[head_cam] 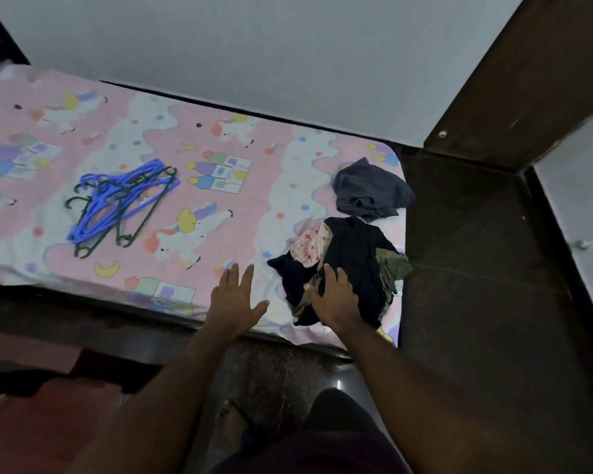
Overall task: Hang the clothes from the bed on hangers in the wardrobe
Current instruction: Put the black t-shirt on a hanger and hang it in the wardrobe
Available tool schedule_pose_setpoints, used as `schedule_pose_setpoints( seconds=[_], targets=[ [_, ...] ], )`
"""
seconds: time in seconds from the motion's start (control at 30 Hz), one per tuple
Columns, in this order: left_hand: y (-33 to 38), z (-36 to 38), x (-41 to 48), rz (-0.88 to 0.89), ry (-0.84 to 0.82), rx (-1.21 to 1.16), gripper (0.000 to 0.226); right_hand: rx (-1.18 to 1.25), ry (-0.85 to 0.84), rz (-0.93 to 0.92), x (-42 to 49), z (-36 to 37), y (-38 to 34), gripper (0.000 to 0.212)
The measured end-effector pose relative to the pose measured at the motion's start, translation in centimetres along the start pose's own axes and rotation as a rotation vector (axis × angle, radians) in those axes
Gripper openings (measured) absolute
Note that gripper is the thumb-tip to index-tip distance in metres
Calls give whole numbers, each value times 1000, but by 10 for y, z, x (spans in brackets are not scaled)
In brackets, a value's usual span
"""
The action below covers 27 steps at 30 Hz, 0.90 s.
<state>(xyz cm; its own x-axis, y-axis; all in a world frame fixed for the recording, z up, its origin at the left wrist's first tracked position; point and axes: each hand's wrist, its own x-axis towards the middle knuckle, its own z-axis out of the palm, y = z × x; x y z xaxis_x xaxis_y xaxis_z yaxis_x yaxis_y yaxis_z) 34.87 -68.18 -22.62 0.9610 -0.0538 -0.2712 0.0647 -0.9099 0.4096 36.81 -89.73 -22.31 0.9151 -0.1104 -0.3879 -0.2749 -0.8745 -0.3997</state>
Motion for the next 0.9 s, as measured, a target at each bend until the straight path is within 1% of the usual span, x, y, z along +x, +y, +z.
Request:
schedule_pose_setpoints(
  seconds=[0.17,0.3,0.47,0.6,0.77,0.9],
  targets=[
    [8,0,50,28,-63,7,84,37,6,75,38,-4,1,70],
    [18,-1,88,-21,-98,17,83,61,-3,125,91,-11,12,68],
    [29,-3,130,-111,-149,6,83,97,-53,176,169,-21,23,63],
    [47,-1,167,-140,-200,-1,82,186,-46,282,229,-27,43,60],
    [69,9,197,-119,-252,-60,80,137,-6,438,276,-27,70,70],
    [77,18,210,-103,-293,-82,77,221,-29,486,301,-26,90,78]
  ],
)
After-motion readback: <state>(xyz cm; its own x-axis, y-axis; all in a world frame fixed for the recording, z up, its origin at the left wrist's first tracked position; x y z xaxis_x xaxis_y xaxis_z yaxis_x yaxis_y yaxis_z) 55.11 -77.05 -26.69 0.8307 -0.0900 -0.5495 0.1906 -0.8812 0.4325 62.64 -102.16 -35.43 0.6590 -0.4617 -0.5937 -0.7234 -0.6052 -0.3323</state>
